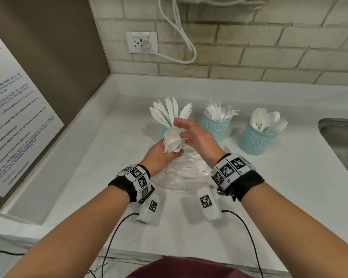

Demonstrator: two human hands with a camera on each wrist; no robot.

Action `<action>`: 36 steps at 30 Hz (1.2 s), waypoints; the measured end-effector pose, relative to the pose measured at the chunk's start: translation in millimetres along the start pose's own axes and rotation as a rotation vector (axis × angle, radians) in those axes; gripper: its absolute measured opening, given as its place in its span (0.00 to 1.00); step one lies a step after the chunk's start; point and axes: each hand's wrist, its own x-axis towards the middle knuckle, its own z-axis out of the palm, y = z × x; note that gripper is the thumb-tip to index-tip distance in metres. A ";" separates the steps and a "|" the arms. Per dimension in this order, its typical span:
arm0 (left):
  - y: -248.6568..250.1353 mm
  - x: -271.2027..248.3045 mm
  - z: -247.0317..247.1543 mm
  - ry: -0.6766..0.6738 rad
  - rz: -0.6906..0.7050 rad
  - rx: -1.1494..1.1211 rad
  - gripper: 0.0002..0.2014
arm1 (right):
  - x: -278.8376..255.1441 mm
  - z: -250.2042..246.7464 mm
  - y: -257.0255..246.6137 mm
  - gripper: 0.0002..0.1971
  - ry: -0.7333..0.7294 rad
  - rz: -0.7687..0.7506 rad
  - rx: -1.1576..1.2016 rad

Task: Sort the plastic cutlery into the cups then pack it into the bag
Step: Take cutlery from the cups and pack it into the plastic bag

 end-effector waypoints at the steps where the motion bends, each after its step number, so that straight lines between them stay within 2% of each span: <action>1: -1.1 0.0 -0.6 -0.039 -0.006 0.059 0.14 | -0.9 0.6 2.3 0.20 0.003 0.009 -0.034; 3: -0.6 0.8 -2.1 -0.100 -0.015 0.170 0.18 | -3.9 0.3 3.4 0.22 0.016 0.022 -0.047; 5: 1.2 1.8 -3.8 -0.109 -0.032 0.178 0.14 | -5.6 -2.5 2.1 0.22 0.019 0.018 -0.019; 8: 5.2 3.7 -6.8 -0.086 -0.038 0.042 0.07 | -4.6 -10.0 -1.9 0.20 0.013 -0.010 0.042; 14: 28.1 2.4 -7.8 -0.100 0.067 -0.136 0.06 | 5.3 -24.1 -12.8 0.21 0.058 -0.046 0.125; 18: 40.5 5.4 -5.7 -0.095 0.090 -0.154 0.07 | 6.9 -25.9 -15.5 0.27 0.012 -0.007 0.082; 22: 50.2 14.4 -0.7 -0.041 0.085 -0.232 0.05 | 4.2 -26.7 -12.4 0.19 0.047 -0.036 0.076; 24: 55.5 18.8 3.3 -0.017 0.093 -0.222 0.04 | 1.6 -27.2 -11.1 0.22 0.081 -0.075 0.053; 26: 59.7 21.3 7.8 -0.021 0.111 -0.188 0.05 | 3.1 -27.4 -10.8 0.23 0.175 -0.119 -0.037; 28: 62.6 22.5 12.7 -0.046 0.145 -0.165 0.07 | 5.9 -28.9 -11.6 0.18 0.232 -0.162 -0.135; 31: 66.4 22.6 18.2 -0.078 0.162 -0.190 0.12 | 7.4 -38.3 -14.3 0.13 0.190 -0.140 -0.060; 34: 67.2 23.7 23.4 -0.109 0.163 -0.224 0.09 | 3.4 -49.9 -17.8 0.13 0.134 -0.134 0.011; 36: 67.2 26.2 27.7 -0.101 0.144 -0.292 0.16 | 1.4 -55.4 -19.3 0.15 0.143 -0.148 0.055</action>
